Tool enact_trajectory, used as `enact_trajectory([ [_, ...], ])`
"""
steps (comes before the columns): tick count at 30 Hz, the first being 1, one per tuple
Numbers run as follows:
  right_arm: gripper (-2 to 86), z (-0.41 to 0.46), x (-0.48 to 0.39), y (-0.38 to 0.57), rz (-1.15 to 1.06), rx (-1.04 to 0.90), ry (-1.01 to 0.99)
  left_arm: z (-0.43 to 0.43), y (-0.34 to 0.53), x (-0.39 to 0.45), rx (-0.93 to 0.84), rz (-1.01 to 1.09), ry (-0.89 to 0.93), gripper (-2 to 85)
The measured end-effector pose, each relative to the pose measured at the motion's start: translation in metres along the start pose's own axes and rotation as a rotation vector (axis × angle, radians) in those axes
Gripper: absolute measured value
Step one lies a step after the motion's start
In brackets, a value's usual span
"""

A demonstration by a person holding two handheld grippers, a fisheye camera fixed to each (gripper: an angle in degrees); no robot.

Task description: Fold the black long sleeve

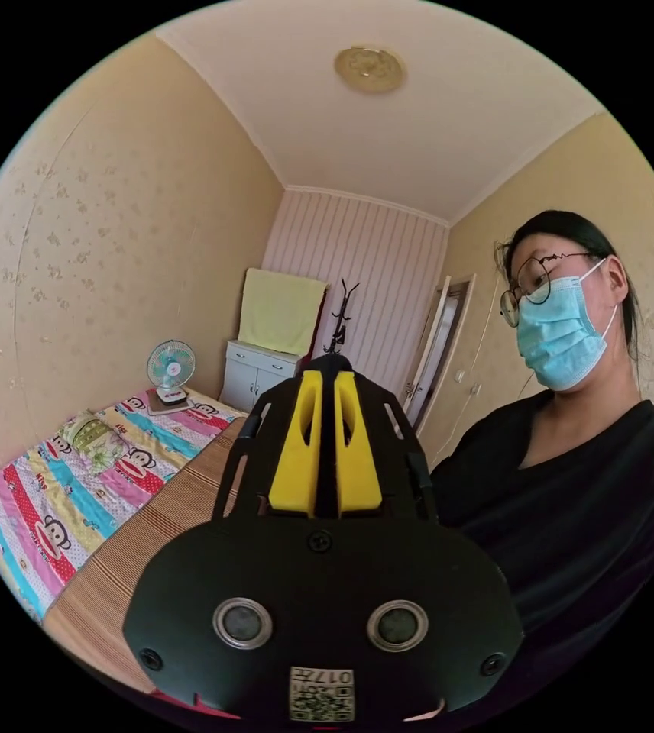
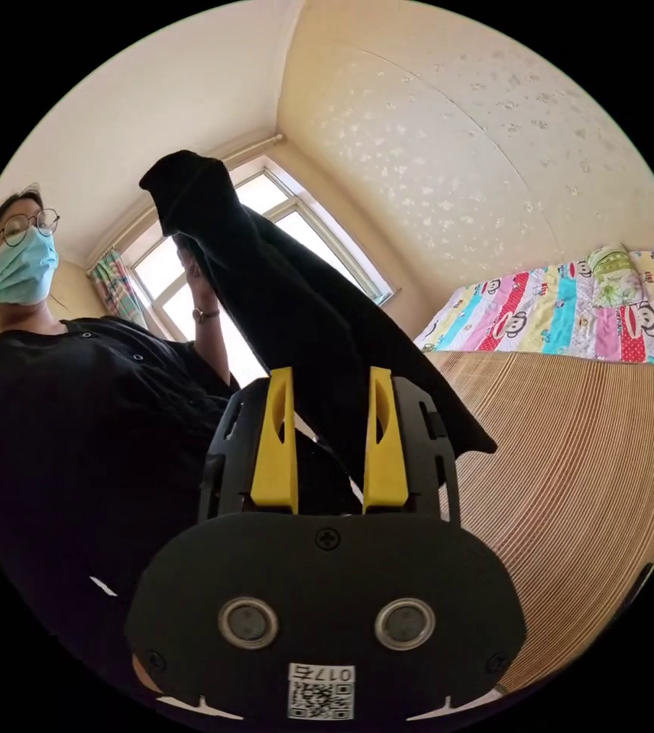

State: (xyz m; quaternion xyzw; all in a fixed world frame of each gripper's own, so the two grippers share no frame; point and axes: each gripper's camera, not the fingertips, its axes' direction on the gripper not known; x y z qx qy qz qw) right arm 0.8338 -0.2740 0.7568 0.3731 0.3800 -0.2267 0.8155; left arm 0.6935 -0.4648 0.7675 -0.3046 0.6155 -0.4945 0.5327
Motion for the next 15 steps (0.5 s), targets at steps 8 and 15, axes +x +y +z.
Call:
enact_trajectory([
  [8,7.8,-0.021,-0.014,-0.125,-0.08,-0.105,-0.042,-0.078,-0.006,-0.024,0.056,-0.07,-0.098,-0.3],
  [15,3.1,-0.051,-0.054,-0.203,-0.176,-0.138,0.121,-0.165,-0.006,-0.07,0.131,-0.194,-0.228,-0.3],
])
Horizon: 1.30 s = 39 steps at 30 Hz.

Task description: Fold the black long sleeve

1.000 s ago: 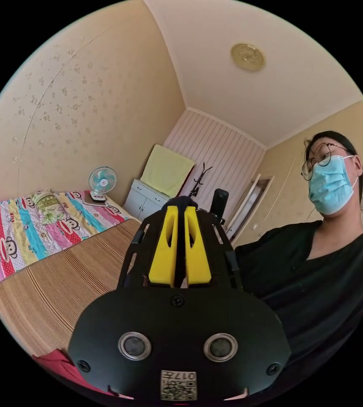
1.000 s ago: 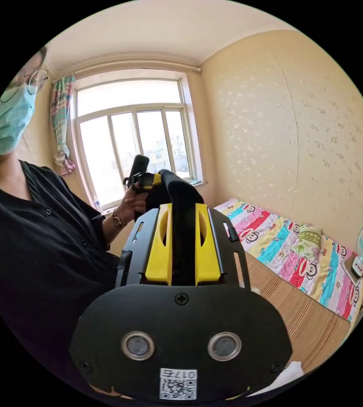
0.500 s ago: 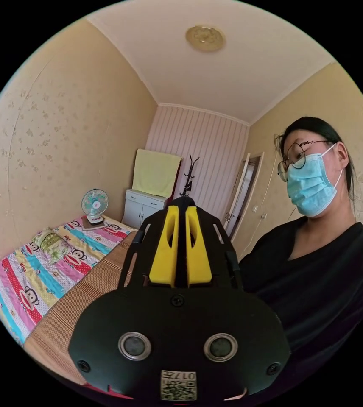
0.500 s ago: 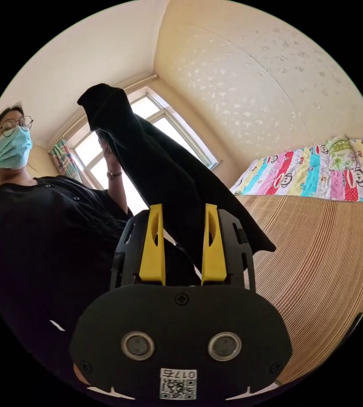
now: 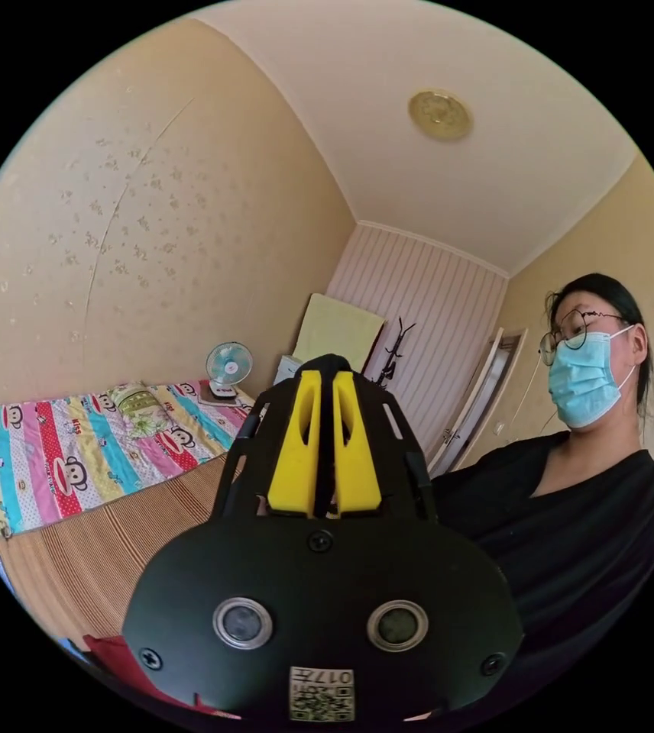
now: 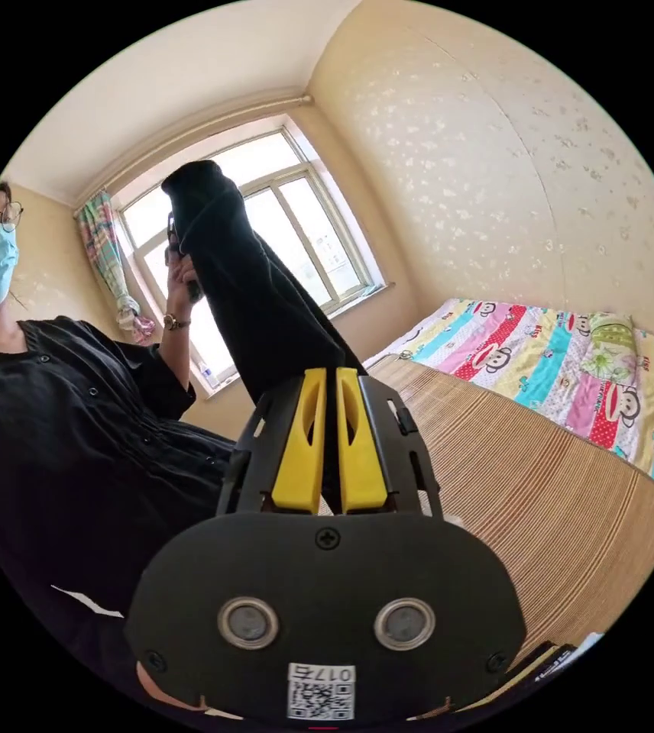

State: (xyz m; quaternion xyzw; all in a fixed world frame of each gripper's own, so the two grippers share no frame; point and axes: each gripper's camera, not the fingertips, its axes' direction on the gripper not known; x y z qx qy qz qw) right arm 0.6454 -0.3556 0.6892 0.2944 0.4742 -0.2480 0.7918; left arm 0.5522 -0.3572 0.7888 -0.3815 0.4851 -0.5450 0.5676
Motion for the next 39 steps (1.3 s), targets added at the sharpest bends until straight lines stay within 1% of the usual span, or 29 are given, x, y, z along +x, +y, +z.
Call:
enact_trajectory([
  [2,2.8,-0.048,-0.01,-0.029,0.006,0.108,0.154,-0.02,-0.008,-0.009,-0.009,0.014,-0.077,-0.3],
  [3,2.7,-0.063,-0.014,-0.035,0.008,0.151,0.186,-0.032,-0.016,-0.015,-0.03,0.026,-0.117,-0.3],
  [5,2.5,-0.12,-0.032,-0.059,-0.02,0.307,0.234,-0.046,-0.027,-0.027,-0.084,0.037,-0.155,-0.2],
  [7,2.5,-0.147,-0.048,-0.076,-0.035,0.327,0.282,-0.059,-0.032,-0.045,-0.122,0.011,-0.17,-0.2],
  [8,2.4,-0.159,-0.061,-0.081,-0.05,0.345,0.326,-0.066,-0.031,-0.057,-0.131,-0.016,-0.15,-0.2],
  [10,2.4,-0.176,-0.077,-0.08,-0.063,0.376,0.327,-0.072,-0.022,-0.07,-0.151,-0.026,-0.088,-0.3],
  [12,2.3,-0.194,-0.086,-0.071,-0.047,0.402,0.319,-0.081,-0.009,-0.084,-0.202,-0.033,-0.004,-0.3],
  [14,2.2,-0.224,-0.1,-0.063,-0.054,0.428,0.324,-0.088,-0.011,-0.092,-0.248,-0.058,0.042,-0.3],
  [16,2.2,-0.248,-0.115,-0.07,-0.096,0.436,0.319,-0.097,-0.026,-0.093,-0.261,-0.053,0.074,-0.2],
  [18,2.2,-0.272,-0.131,-0.087,-0.136,0.467,0.346,-0.107,-0.065,-0.104,-0.258,-0.063,0.133,0.1],
  [19,2.2,-0.286,-0.136,-0.102,-0.146,0.479,0.387,-0.109,-0.077,-0.11,-0.257,-0.067,0.145,0.2],
  [21,2.2,-0.304,-0.129,-0.132,-0.087,0.469,0.485,-0.103,-0.13,-0.15,-0.278,-0.127,0.148,0.6],
  [22,2.2,-0.309,-0.113,-0.154,-0.039,0.431,0.553,-0.098,-0.143,-0.165,-0.291,-0.144,0.135,0.8],
  [24,2.2,-0.303,-0.066,-0.188,0.019,0.32,0.659,-0.066,-0.191,-0.244,-0.387,-0.208,0.025,1.4],
  [25,2.2,-0.29,-0.019,-0.206,0.067,0.23,0.735,-0.054,-0.201,-0.269,-0.419,-0.229,-0.004,1.6],
  [26,2.2,-0.271,0.04,-0.221,0.124,0.119,0.791,-0.024,-0.216,-0.328,-0.48,-0.285,-0.065,2.4],
  [27,2.2,-0.26,0.073,-0.226,0.157,0.066,0.817,0.007,-0.221,-0.389,-0.52,-0.351,-0.132,3.5],
  [28,2.2,-0.236,0.142,-0.227,0.223,-0.027,0.871,0.023,-0.22,-0.422,-0.534,-0.389,-0.158,4.2],
  [29,2.1,-0.215,0.208,-0.216,0.288,-0.079,0.909,0.05,-0.209,-0.484,-0.54,-0.47,-0.208,5.5],
  [30,2.0,-0.207,0.237,-0.206,0.314,-0.094,0.927,0.067,-0.186,-0.539,-0.539,-0.576,-0.248,6.7],
  [31,1.8,-0.192,0.286,-0.179,0.357,-0.147,0.956,0.073,-0.171,-0.562,-0.543,-0.633,-0.265,7.4],
  [32,1.5,-0.183,0.327,-0.148,0.454,-0.24,0.98,0.077,-0.137,-0.599,-0.549,-0.731,-0.306,8.7],
  [33,1.5,-0.181,0.341,-0.131,0.506,-0.272,0.996,0.073,-0.099,-0.623,-0.552,-0.806,-0.37,9.5],
  [34,1.3,-0.181,0.357,-0.096,0.559,-0.29,0.988,0.069,-0.078,-0.632,-0.553,-0.84,-0.404,9.9],
  [36,1.2,-0.182,0.361,-0.04,0.547,-0.28,0.899,0.048,0.005,-0.646,-0.585,-0.923,-0.48,10.3],
  [37,1.2,-0.18,0.362,0.003,0.556,-0.318,0.855,0.042,0.026,-0.646,-0.606,-0.936,-0.502,10.4],
  [38,1.3,-0.176,0.364,0.047,0.591,-0.389,0.834,0.028,0.066,-0.643,-0.66,-0.963,-0.565,10.8],
  [39,1.3,-0.174,0.364,0.069,0.612,-0.425,0.827,0.014,0.102,-0.636,-0.721,-0.988,-0.641,11.2],
])
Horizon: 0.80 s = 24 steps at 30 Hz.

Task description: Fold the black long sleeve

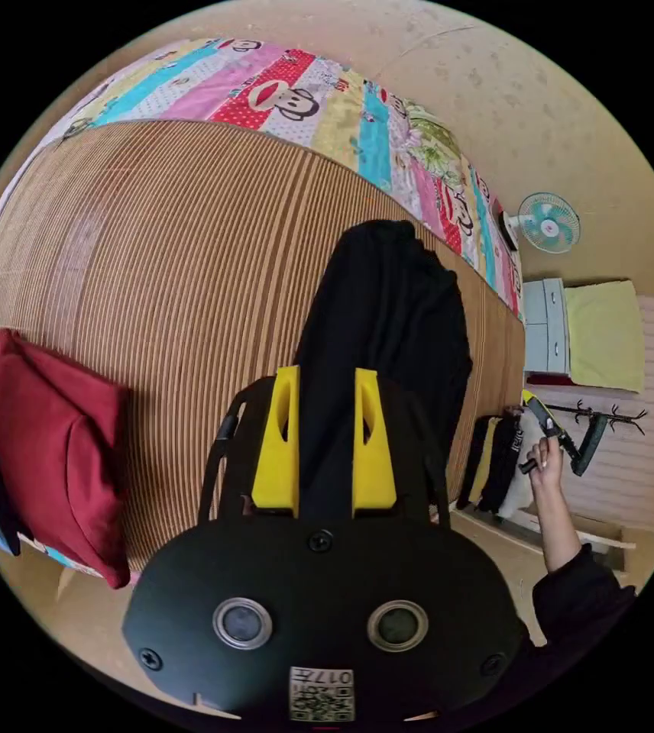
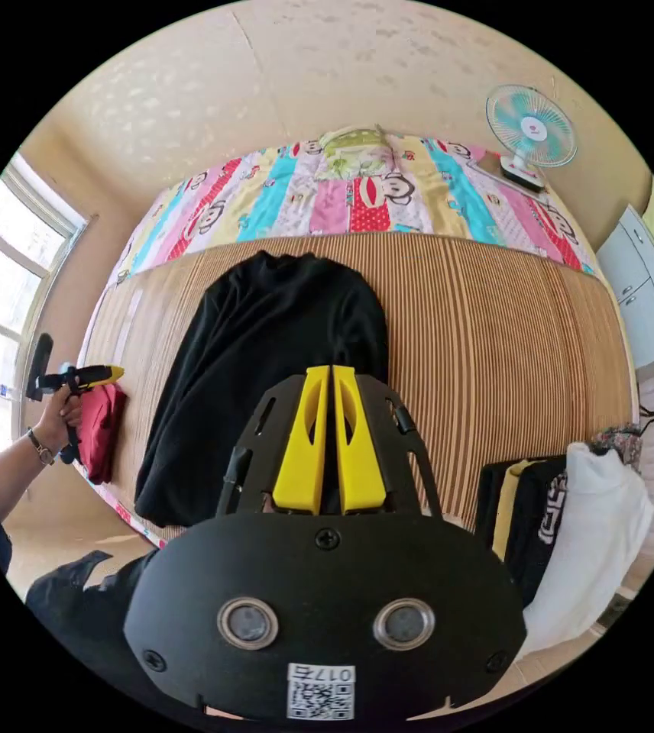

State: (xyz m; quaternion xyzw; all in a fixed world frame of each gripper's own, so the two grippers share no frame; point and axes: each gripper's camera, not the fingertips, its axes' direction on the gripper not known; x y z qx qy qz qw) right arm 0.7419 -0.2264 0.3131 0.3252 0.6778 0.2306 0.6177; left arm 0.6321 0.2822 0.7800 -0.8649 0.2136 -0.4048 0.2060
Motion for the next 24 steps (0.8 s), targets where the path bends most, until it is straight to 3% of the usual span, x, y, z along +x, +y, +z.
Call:
enact_trajectory([
  [5,2.3,0.065,0.037,0.135,0.095,-0.237,-0.118,0.047,0.057,-0.059,-0.22,-0.035,-0.119,8.5],
  [7,2.6,0.07,0.044,0.166,0.126,-0.28,-0.098,0.029,0.067,-0.054,-0.15,0.032,-0.189,4.3],
  [9,3.0,0.074,0.056,0.191,0.159,-0.337,-0.125,0.012,0.052,-0.052,-0.307,0.115,-0.129,1.8],
  [13,4.7,0.05,0.095,0.225,0.197,-0.361,-0.057,-0.128,0.017,-0.085,-0.046,0.096,-0.147,1.6],
  [15,6.4,0.032,0.118,0.234,0.221,-0.349,-0.017,-0.238,0.003,-0.139,0.2,-0.088,-0.168,2.9],
  [18,10.4,0.011,0.158,0.247,0.261,-0.337,0.061,-0.331,0.008,-0.2,0.411,-0.295,-0.202,7.1],
  [22,10.4,0.042,0.188,0.267,0.159,-0.544,0.062,-0.336,-0.001,-0.219,0.321,-0.259,-0.134,7.7],
  [24,8.5,0.052,0.189,0.277,0.009,-0.611,0.073,-0.295,-0.008,-0.198,0.13,-0.103,-0.111,6.9],
])
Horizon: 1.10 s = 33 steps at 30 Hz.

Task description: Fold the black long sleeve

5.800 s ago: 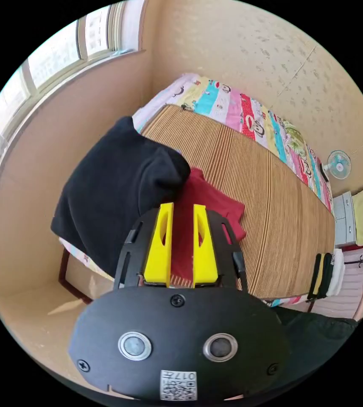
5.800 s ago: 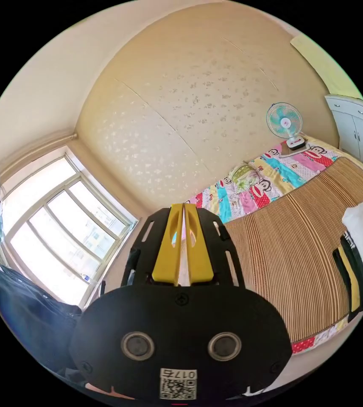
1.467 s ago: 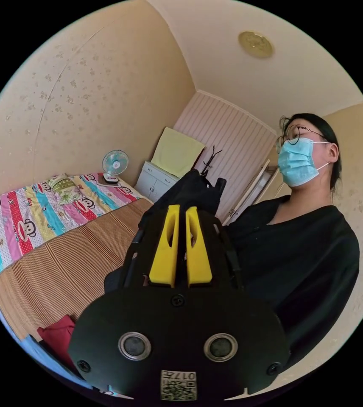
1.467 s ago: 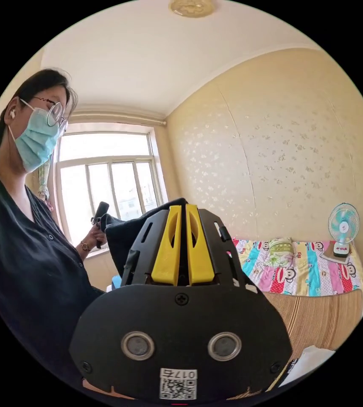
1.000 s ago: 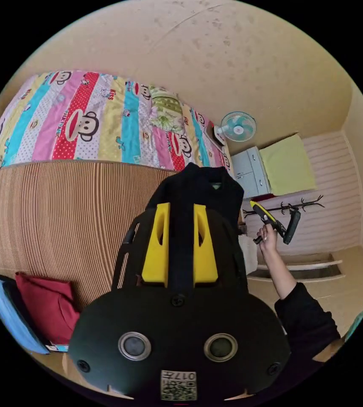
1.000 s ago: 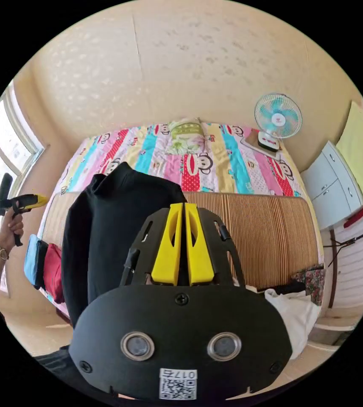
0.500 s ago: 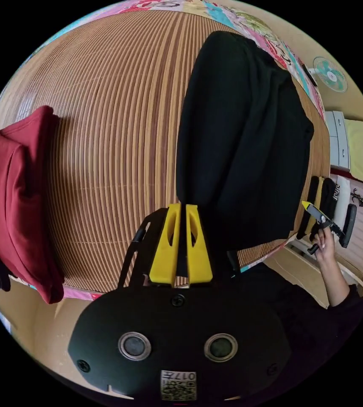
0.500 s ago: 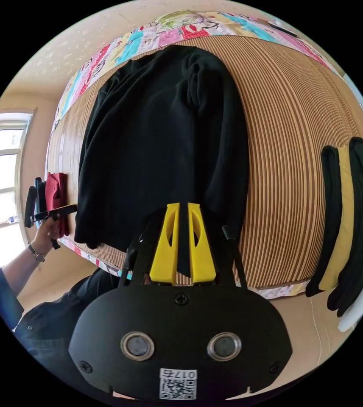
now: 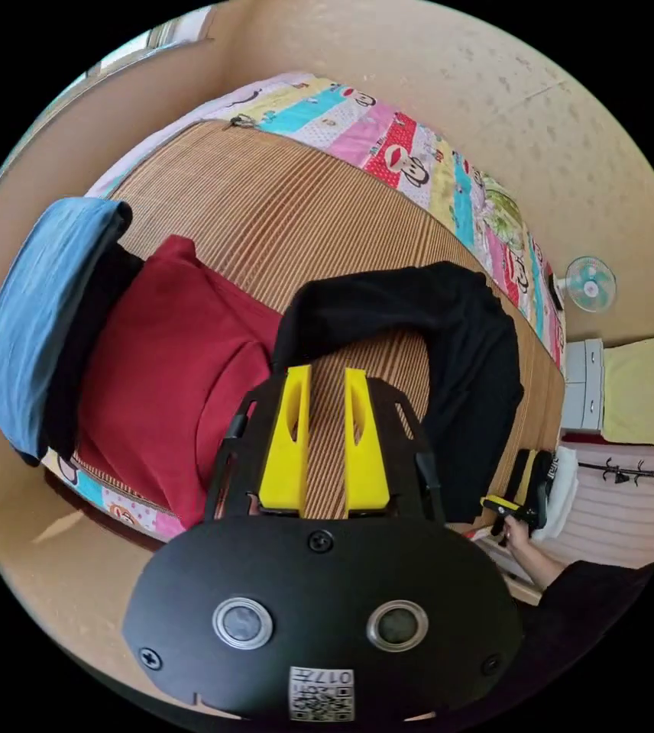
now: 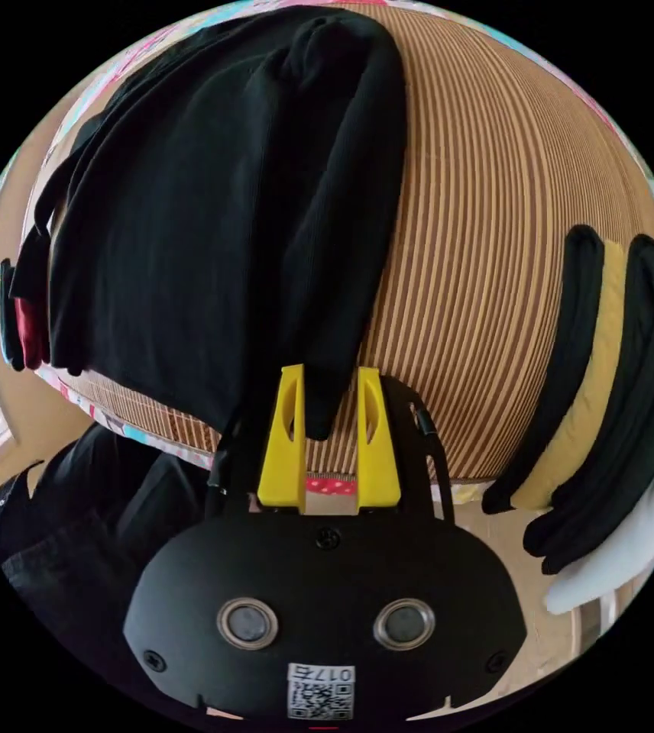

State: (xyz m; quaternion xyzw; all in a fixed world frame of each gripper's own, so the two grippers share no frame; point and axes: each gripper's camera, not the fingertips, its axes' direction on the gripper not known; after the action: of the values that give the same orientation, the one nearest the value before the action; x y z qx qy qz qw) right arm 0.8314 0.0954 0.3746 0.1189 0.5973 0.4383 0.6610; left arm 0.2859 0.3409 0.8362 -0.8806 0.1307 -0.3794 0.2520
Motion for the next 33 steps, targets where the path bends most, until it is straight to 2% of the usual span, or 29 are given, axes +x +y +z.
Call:
enact_trajectory([
  [2,5.0,-0.009,0.013,0.004,-0.157,-0.07,0.069,0.025,0.01,0.019,-0.106,0.09,-0.003,6.3],
  [4,4.6,-0.038,0.046,0.011,-0.142,-0.031,0.189,0.041,0.023,0.025,-0.164,0.112,0.036,6.1],
  [6,4.9,-0.085,0.105,0.025,0.059,0.101,0.3,0.052,0.036,0.016,-0.225,0.07,0.117,6.2],
  [7,5.3,-0.121,0.152,0.043,0.267,0.212,0.302,0.053,0.038,0.013,-0.229,0.056,0.131,6.2],
  [8,6.4,-0.157,0.192,0.07,0.46,0.342,0.234,0.051,0.041,0.005,-0.227,0.033,0.154,6.7],
  [10,8.2,-0.188,0.218,0.106,0.579,0.493,0.055,0.047,0.045,-0.012,-0.211,-0.018,0.215,7.3],
  [12,9.7,-0.191,0.212,0.121,0.526,0.536,-0.106,0.045,0.05,-0.037,-0.207,-0.111,0.294,7.8],
  [14,11.4,-0.149,0.168,0.119,0.309,0.407,-0.302,0.049,0.055,-0.05,-0.235,-0.164,0.286,7.9],
  [16,12.0,-0.095,0.118,0.117,0.156,0.222,-0.368,0.057,0.063,-0.056,-0.28,-0.201,0.274,8.0],
  [18,11.7,-0.046,0.063,0.128,-0.002,0.068,-0.4,0.054,0.081,-0.063,-0.243,-0.295,0.356,7.3],
  [19,9.9,-0.025,0.032,0.142,-0.071,-0.002,-0.341,0.052,0.085,-0.064,-0.239,-0.32,0.376,7.0],
  [20,7.4,-0.027,0.012,0.161,-0.101,0.044,-0.187,0.049,0.091,-0.064,-0.249,-0.346,0.395,7.1],
  [21,5.8,-0.029,0.007,0.169,-0.115,0.045,-0.115,0.044,0.096,-0.06,-0.258,-0.326,0.389,7.7],
  [22,4.1,-0.033,0.005,0.182,-0.179,0.032,-0.121,0.041,0.098,-0.056,-0.262,-0.303,0.378,7.8],
  [24,3.6,-0.048,0.025,0.203,-0.162,0.053,-0.117,0.026,0.105,-0.044,-0.274,-0.207,0.298,8.0],
  [26,3.3,-0.07,0.08,0.228,0.015,0.109,-0.067,0.014,0.111,-0.039,-0.252,-0.175,0.248,8.2],
  [28,3.2,-0.078,0.13,0.248,0.201,0.146,-0.086,0.005,0.117,-0.046,-0.202,-0.214,0.292,8.5],
  [29,3.1,-0.075,0.156,0.259,0.293,0.145,-0.127,0.004,0.12,-0.051,-0.183,-0.235,0.373,9.0],
  [31,3.1,-0.062,0.176,0.265,0.336,0.084,-0.197,0.007,0.124,-0.044,-0.194,-0.211,0.421,9.8],
  [33,3.0,-0.054,0.174,0.266,0.294,0.026,-0.189,0.02,0.131,-0.008,-0.296,-0.072,0.368,10.2],
])
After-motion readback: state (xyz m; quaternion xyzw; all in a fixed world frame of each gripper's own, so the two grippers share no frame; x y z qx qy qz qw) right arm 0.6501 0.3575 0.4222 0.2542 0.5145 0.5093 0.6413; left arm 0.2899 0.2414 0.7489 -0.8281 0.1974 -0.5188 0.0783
